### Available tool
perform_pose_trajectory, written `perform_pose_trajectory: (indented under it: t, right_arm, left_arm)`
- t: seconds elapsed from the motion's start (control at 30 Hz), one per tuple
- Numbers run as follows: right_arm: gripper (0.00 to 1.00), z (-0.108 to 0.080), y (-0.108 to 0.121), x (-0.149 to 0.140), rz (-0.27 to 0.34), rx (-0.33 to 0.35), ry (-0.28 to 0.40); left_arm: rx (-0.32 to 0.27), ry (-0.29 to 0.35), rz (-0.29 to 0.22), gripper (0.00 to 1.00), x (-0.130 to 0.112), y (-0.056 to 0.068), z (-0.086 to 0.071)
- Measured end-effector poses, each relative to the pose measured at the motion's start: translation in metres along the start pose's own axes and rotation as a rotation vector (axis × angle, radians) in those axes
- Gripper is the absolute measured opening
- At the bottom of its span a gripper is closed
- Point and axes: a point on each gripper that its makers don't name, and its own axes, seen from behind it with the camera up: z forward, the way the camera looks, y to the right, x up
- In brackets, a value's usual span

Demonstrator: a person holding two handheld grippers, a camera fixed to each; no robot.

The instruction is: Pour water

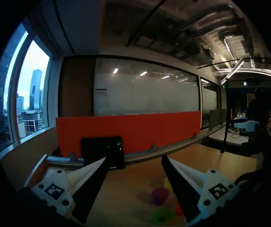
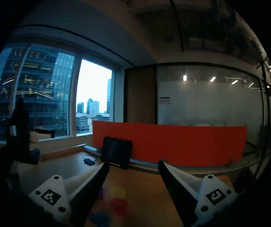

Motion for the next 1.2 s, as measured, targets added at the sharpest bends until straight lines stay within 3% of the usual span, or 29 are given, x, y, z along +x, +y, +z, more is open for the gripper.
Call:
perform_pose_trajectory:
  t: [0.2,0.5,1.2]
  right_arm:
    - [1.0,0.0,-0.013,-0.002,-0.011,0.052,-0.013]
    - [1.0,0.001,-0.027,-0.018,-0.027,0.115,-0.064]
    - [1.0,0.004,-0.05,-0.097,-0.044,0.249,-0.236]
  left_arm:
    - [-0.049,-0.005,0.015,1.0,-0.002,0.008,-0.003]
    - [-0.14,-0.048,0.031,1.0,-0.023,0.025,-0.006]
    - [-0.279,-0.191,0.055,1.0,-0.11,0.047,0.001]
